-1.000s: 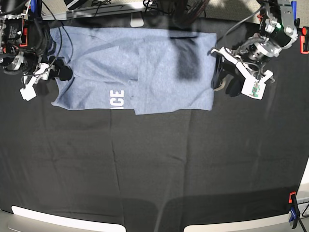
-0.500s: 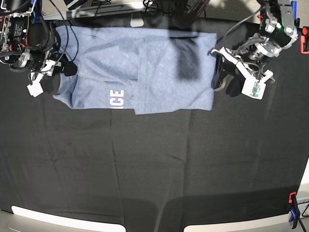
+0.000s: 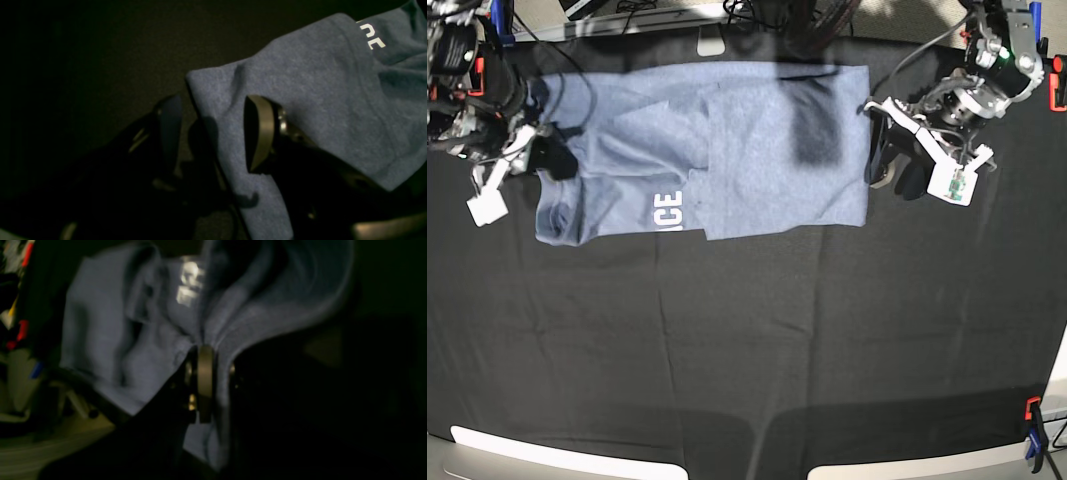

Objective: Layout the t-shirt on the table in an organized manner, then fold the t-shirt properly
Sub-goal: 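Grasp the opposite shirt end with the right gripper, then lift and fold the held end over onto the shirt with the right gripper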

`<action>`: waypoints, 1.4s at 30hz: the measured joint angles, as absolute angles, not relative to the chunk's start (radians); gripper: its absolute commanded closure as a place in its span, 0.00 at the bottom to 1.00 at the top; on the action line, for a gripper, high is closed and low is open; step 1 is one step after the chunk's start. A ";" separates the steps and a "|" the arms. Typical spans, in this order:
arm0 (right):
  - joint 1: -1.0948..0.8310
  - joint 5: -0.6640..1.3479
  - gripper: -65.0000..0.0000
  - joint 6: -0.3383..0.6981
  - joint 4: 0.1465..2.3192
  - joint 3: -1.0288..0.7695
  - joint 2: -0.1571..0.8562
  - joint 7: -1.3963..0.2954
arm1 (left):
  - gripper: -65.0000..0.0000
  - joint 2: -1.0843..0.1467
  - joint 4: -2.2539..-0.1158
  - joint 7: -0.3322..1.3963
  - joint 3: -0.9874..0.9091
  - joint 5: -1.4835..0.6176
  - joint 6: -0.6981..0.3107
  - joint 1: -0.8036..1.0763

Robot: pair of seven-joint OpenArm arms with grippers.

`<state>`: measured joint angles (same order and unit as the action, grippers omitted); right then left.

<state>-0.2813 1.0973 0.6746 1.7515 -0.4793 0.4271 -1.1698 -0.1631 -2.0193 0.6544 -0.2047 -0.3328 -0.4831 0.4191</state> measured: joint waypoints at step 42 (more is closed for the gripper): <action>-0.183 0.593 0.61 0.579 1.839 0.536 -0.145 -0.864 | 0.58 -0.161 -2.019 0.816 -0.703 -0.621 -0.626 0.421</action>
<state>-0.1825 0.5926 0.5793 1.8393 0.5362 -0.1452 -0.8642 -0.1608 -2.0193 0.8162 -0.7033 -0.6212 -0.6258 0.4210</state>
